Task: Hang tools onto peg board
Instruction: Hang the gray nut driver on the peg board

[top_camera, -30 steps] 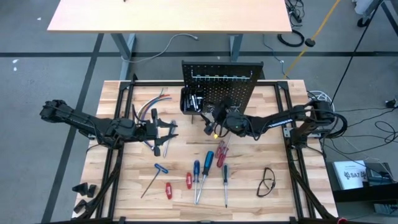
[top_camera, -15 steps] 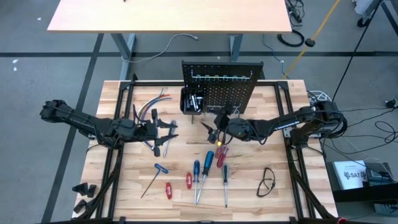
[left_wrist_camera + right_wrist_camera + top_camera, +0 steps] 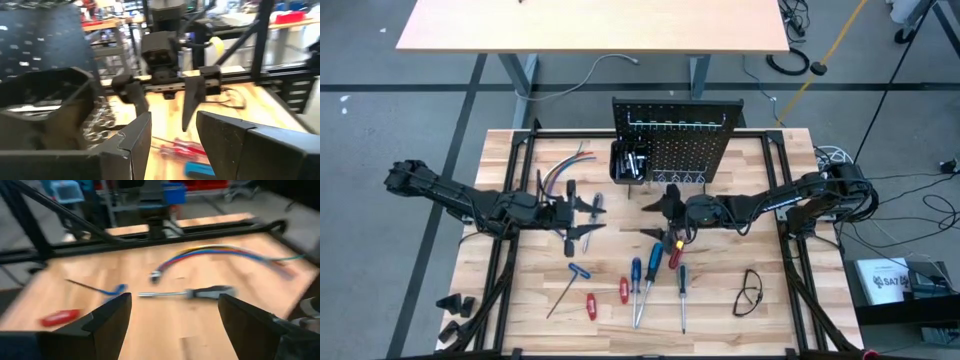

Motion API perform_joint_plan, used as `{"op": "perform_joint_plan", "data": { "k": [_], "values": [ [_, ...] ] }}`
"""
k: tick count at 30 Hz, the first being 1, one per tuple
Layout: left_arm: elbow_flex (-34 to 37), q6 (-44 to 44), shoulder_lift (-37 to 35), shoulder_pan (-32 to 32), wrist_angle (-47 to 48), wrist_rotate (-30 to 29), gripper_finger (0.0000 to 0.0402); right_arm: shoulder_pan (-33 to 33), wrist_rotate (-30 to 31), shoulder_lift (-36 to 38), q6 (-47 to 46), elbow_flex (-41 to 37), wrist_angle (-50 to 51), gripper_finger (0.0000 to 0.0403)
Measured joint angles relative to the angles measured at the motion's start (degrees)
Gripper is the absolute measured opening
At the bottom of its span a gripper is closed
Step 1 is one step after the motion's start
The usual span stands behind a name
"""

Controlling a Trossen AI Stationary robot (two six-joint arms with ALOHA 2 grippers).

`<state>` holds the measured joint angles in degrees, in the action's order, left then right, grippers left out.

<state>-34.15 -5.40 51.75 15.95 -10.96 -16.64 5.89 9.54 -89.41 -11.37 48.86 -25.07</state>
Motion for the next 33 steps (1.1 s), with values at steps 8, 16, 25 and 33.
{"op": "perform_joint_plan", "data": {
  "k": [8, 16, 25, 33],
  "values": [
    [-0.02, 2.64, 1.36, 0.39, -0.18, 5.13, 0.0164, 1.18, -8.50, -0.04, -6.38, 0.00, 2.78, 0.0290],
    [-0.02, 7.83, 7.54, 0.70, 1.39, 9.96, 0.0164, 4.94, -11.49, -0.04, -9.14, 0.00, 8.00, 0.0290],
    [-0.02, 12.48, 21.49, 0.70, -5.23, 15.42, 0.0164, 7.43, -11.47, -0.04, -31.10, 0.00, 19.85, 0.0290],
    [-0.02, 7.86, 25.33, -1.05, -13.46, 16.58, 0.0164, 12.62, -11.17, -0.07, -57.60, 0.00, 27.67, 0.0290]
  ]
}}
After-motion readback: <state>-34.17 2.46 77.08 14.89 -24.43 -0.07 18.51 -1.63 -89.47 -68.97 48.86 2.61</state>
